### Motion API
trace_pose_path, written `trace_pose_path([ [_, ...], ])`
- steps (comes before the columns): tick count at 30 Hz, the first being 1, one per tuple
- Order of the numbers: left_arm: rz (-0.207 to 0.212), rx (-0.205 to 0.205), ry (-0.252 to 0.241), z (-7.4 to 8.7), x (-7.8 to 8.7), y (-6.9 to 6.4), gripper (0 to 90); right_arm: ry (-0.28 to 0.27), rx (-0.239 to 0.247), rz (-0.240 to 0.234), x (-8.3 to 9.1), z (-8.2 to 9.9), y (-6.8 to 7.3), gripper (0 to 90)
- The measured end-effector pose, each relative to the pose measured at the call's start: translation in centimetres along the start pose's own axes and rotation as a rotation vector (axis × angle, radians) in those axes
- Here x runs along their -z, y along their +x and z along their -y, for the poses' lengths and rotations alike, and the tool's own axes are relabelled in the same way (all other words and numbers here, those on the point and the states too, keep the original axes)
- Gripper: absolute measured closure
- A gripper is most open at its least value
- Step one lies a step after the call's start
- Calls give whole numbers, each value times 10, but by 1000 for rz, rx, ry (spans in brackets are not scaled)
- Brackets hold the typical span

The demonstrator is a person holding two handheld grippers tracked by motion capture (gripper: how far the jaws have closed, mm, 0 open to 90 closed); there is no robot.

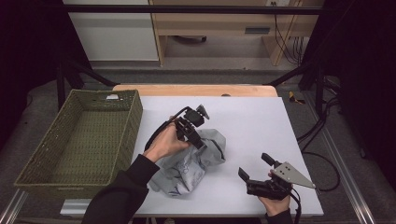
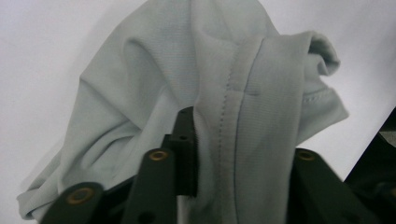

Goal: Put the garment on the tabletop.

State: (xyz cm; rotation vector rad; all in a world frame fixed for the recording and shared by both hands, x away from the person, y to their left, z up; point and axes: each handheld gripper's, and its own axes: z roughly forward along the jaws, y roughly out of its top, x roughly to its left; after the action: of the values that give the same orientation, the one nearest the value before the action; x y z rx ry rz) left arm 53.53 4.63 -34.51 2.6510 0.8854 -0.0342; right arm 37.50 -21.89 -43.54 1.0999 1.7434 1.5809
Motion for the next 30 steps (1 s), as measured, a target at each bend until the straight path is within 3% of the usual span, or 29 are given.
trace_pose_path([
  [2,-10,-12,-13,0,1,-1,547,1,0,1,0,0,0,1],
  [7,17,-33,-49,3,5,-2,293,-3,7,0,0,0,-1,1],
  [11,16,-41,-100,6,10,-6,144,2,-5,3,1,-1,-1,1],
  [13,45,-37,-105,6,11,-7,85,5,-5,3,1,-1,-1,1],
  [19,35,-25,-162,9,16,-8,28,2,2,1,1,-1,-2,1],
  [23,27,-22,-247,16,21,-8,27,-1,-25,5,1,-1,-1,1],
  [25,29,-8,-301,21,21,-8,37,-2,-16,4,1,-1,-2,1],
  [30,47,-17,-404,36,24,-5,53,-2,-15,4,1,-2,-2,1],
])
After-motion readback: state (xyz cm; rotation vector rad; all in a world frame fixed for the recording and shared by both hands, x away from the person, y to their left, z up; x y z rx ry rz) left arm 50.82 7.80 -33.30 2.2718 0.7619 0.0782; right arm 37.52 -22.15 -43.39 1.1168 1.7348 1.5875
